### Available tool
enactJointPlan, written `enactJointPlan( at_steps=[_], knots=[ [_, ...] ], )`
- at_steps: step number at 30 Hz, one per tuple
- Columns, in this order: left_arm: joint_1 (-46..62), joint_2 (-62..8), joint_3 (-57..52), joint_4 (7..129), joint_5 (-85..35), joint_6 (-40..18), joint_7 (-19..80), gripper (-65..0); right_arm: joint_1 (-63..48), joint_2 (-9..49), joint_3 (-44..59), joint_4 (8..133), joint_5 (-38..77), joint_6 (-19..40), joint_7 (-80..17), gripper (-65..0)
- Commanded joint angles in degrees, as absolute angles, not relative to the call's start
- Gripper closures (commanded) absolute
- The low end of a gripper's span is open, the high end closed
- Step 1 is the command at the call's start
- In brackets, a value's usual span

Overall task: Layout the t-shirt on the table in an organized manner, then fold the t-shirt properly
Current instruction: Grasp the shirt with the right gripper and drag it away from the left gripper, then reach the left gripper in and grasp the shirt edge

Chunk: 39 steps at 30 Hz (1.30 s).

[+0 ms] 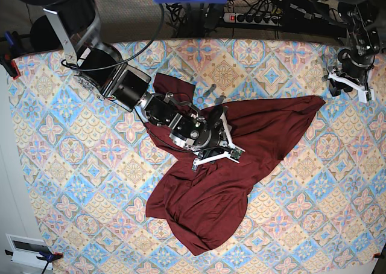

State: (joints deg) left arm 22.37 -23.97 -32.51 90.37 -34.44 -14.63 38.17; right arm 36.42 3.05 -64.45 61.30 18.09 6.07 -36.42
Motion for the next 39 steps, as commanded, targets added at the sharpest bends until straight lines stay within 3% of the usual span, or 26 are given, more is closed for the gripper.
enactJointPlan(
  at_steps=[1, 4, 12, 28, 33, 39],
  knots=[
    [22.2, -25.19, -32.92, 91.38, -34.77, -14.73, 37.14, -28.1, 38.11, 3.65, -63.43, 62.29, 17.89, 6.02, -35.65, -13.1],
    [22.11, -25.19, -32.92, 91.38, -34.77, -14.73, 37.14, -28.1, 38.02, 5.32, -59.3, 66.33, 17.71, 6.02, -35.65, 0.0],
    [20.97, -25.27, -30.37, 91.47, -34.86, -14.73, 37.14, -28.1, 29.49, 14.29, -45.67, 84.97, 18.07, 6.02, -36.18, 0.0],
    [16.75, -25.54, -20.7, 95.43, -34.42, -14.73, 37.14, -28.1, 13.05, 29.85, -22.81, 99.21, 18.15, 5.93, -36.18, 0.0],
    [15.25, -26.33, -16.31, 95.52, -34.42, -14.73, 37.14, -28.1, 8.13, 31.6, -16.22, 100.53, 20.62, 5.85, -35.91, 0.0],
    [15.16, -32.66, -4.88, 102.73, -34.42, -14.81, 36.79, -28.1, 6.46, 31.78, -14.02, 100.18, 22.29, 5.85, -35.82, 0.0]
  ],
)
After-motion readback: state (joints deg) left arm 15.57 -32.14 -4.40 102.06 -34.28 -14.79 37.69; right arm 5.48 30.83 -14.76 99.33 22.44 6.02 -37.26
